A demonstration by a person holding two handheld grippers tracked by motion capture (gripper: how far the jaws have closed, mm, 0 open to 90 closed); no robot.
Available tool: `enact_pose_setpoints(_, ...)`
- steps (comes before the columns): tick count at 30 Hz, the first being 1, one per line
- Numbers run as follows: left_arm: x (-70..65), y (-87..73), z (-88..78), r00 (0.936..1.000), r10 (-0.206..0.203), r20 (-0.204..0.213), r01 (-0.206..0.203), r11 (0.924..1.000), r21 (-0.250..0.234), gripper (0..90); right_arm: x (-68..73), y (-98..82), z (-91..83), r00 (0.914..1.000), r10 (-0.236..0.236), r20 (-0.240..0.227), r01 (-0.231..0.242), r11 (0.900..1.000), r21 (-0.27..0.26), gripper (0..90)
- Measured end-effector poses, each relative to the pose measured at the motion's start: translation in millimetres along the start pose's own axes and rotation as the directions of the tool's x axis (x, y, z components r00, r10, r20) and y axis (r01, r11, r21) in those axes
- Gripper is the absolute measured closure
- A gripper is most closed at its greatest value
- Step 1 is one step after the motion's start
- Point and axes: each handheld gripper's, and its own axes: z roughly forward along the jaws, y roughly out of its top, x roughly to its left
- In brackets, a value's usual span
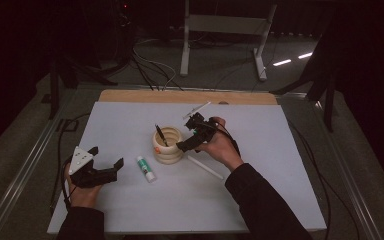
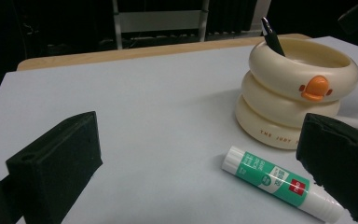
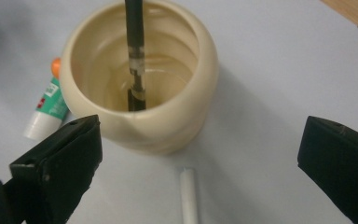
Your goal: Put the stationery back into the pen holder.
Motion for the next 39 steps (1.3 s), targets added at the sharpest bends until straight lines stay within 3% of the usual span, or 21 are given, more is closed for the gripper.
enact_pose_setpoints(17,-0.2,-0.3,0.2,1.0000,-0.002,-0.001,0.002,1.0000,0.001,0.3,-2.3,-18.7,3.2,0.9984,-0.045,0.034,0.042,0.995,0.085,0.0)
enact_pose_setpoints(31,0.5,-0.9,0.5,1.0000,-0.007,-0.002,0.007,1.0000,0.002,0.3,-1.1,-38.1,16.4,0.9979,-0.064,0.012,0.061,0.979,0.194,0.3)
enact_pose_setpoints(35,0.8,-1.0,0.9,1.0000,-0.007,-0.003,0.007,1.0000,0.005,0.4,-1.6,-42.7,20.8,0.9986,-0.051,-0.013,0.053,0.973,0.223,10.3)
enact_pose_setpoints(39,1.0,-1.1,0.7,0.9999,-0.009,-0.004,0.009,0.9999,0.004,0.4,-1.5,-47.1,27.4,0.9986,-0.053,-0.002,0.051,0.964,0.263,24.4)
